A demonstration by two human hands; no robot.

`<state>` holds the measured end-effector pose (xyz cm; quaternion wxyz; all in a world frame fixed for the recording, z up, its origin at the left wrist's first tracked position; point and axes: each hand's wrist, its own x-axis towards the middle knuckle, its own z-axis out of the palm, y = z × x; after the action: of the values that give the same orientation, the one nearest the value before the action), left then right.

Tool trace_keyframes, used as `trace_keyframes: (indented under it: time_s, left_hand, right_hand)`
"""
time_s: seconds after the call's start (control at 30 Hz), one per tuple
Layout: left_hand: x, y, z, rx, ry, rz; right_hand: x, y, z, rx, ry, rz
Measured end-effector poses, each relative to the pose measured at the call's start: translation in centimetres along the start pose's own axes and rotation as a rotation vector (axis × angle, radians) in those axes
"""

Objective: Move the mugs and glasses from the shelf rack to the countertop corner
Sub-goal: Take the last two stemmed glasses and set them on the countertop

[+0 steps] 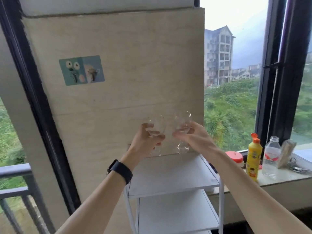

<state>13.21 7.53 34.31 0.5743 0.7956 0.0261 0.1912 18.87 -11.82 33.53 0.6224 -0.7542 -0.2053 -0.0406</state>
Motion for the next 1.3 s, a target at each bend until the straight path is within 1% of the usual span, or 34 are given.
trace_keyframes:
  time_s: [0.13,0.27,0.37,0.53,0.7,0.83,0.93,1.13,1.3]
  left_hand:
    - [-0.8,3.5,2.4,-0.030,-0.076,0.149]
    - [-2.1,6.4,7.2,-0.023,-0.235,0.257]
    - [-3.6,8.2,12.5,-0.043,-0.349,0.308]
    - [-8.5,11.5,24.4,-0.123,-0.554,0.299]
    - [-18.2,15.0,38.8,-0.257,-0.774,0.232]
    - [-28.5,17.4,50.5,-0.301,-0.962,0.231]
    - [-36.2,19.1,58.4,-0.314,-1.085,0.226]
    - [-49.2,22.2,71.3,-0.346,-1.283,0.234]
    - [-56.8,23.9,79.0,-0.299,-1.432,0.266]
  right_hand:
    - [-2.8,-2.0,-5.2,0.037,0.084,-0.058]
    - [-7.0,-1.6,-10.9,0.033,0.187,-0.049]
    - [-11.2,-0.4,-15.7,0.020,0.291,0.006]
    - [-21.1,1.5,-25.6,-0.015,0.510,0.092]
    - [-35.0,3.3,-37.4,-0.103,0.741,0.175]
    - [-48.0,3.7,-46.3,-0.158,0.894,0.257]
    - [-57.3,3.6,-51.7,-0.189,0.975,0.335]
    - [-71.5,2.6,-59.0,-0.227,1.180,0.447]
    - [-79.7,3.5,-63.8,-0.204,1.337,0.481]
